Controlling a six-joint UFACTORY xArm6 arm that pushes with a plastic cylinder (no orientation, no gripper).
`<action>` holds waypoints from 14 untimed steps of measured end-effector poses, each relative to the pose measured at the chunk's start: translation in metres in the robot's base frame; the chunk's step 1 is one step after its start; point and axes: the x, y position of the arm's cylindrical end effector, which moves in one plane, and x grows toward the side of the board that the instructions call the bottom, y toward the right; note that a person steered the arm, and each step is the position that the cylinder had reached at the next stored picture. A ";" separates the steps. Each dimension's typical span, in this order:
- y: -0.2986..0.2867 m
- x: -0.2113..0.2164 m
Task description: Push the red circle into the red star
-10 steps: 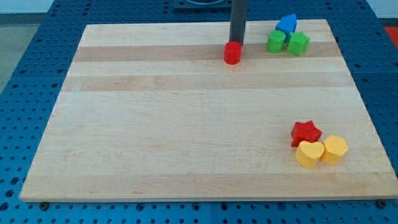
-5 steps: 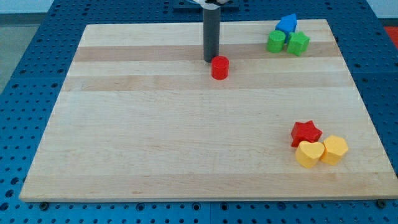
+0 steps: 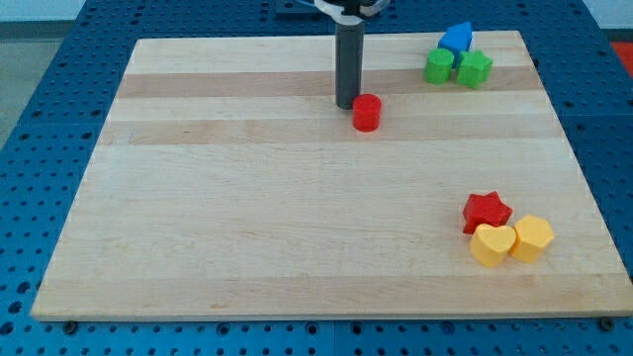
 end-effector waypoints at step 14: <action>0.114 0.133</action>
